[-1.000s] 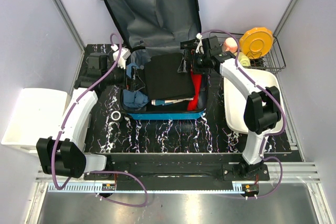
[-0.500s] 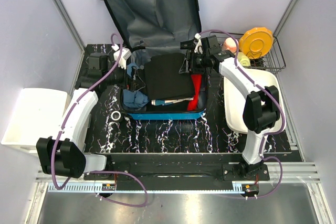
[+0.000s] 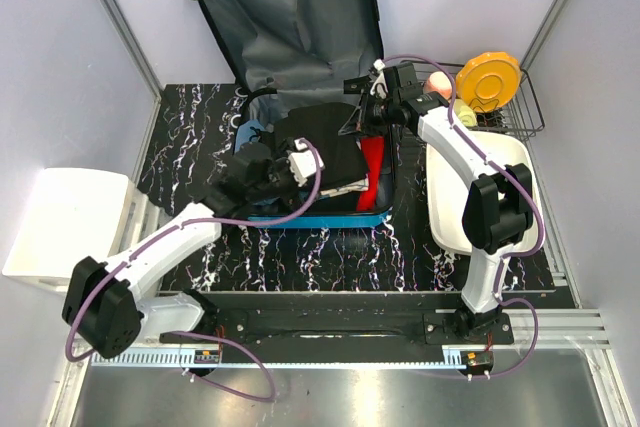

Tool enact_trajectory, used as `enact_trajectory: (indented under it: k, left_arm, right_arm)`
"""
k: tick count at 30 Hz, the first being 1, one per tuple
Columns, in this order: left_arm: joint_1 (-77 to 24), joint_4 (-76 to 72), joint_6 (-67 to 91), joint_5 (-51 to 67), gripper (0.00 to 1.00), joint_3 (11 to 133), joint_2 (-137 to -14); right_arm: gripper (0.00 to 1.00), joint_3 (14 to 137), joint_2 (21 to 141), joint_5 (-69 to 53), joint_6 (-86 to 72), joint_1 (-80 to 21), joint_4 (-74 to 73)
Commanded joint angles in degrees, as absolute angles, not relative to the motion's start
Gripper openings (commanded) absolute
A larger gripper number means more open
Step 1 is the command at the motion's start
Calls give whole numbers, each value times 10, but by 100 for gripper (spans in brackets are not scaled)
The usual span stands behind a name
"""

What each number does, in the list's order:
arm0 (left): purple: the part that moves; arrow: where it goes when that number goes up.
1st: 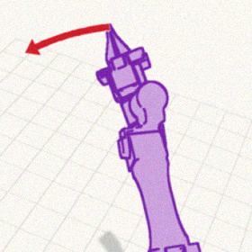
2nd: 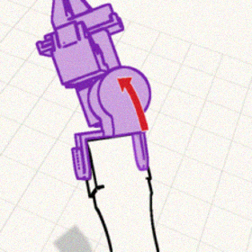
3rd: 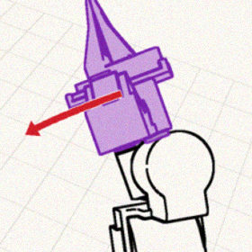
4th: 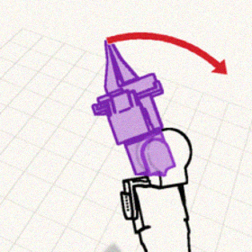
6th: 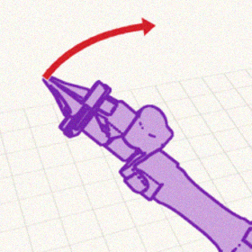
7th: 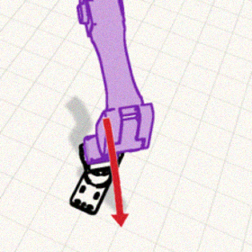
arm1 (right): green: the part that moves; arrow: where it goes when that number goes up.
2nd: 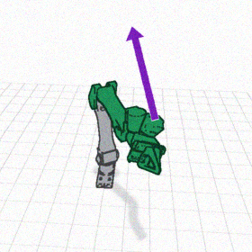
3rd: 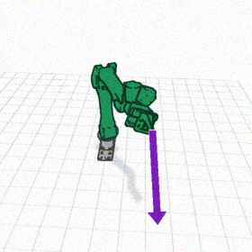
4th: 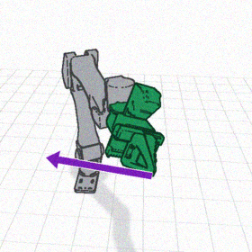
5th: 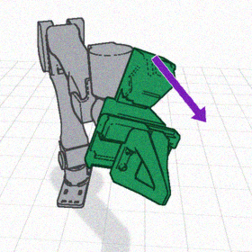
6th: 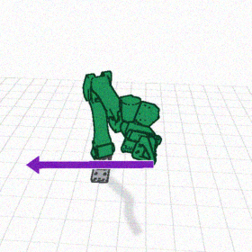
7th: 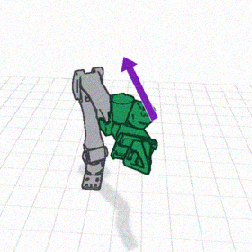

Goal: Open, take out, and arrange the luggage

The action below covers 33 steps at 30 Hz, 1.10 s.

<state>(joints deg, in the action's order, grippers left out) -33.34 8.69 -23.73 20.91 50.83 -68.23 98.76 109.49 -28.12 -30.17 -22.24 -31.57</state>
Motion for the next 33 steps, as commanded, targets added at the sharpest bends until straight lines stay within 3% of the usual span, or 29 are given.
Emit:
enact_trajectory:
  k: [1,11,15,16,18,20,21,22,23,26,29,33]
  left_arm:
    - [-379,-111,-299,124,99,488,-715]
    - [-437,-215,-320,37,97,515,-812]
    - [-436,-212,-326,4,83,536,-838]
    - [-437,-212,-326,8,71,536,-836]
    - [-436,-208,-322,19,58,533,-828]
    - [-435,-202,-314,45,43,525,-808]
    - [-435,-198,-312,54,38,523,-802]
    - [-435,-190,-310,72,34,524,-793]
    - [-435,-175,-309,77,25,526,-790]
    - [-430,-150,-302,85,12,538,-790]
    - [-418,-146,-286,93,10,547,-787]
    - [-408,-136,-275,112,7,562,-784]
  right_arm:
    - [0,1028,1093,-321,-358,-229,-289]
    - [0,1007,1078,-361,-417,-229,-266]
    - [0,995,1070,-362,-423,-230,-267]
    - [0,991,1068,-361,-423,-230,-269]
    - [2,988,1066,-358,-421,-229,-269]
    - [12,984,1065,-355,-416,-226,-270]
    - [23,983,1064,-355,-413,-225,-272]
    - [47,977,1063,-355,-407,-222,-272]
    - [57,976,1063,-359,-404,-220,-275]
    - [81,960,1056,-368,-399,-214,-285]
    - [94,942,1053,-380,-400,-211,-291]
    - [100,933,1063,-395,-420,-211,-292]
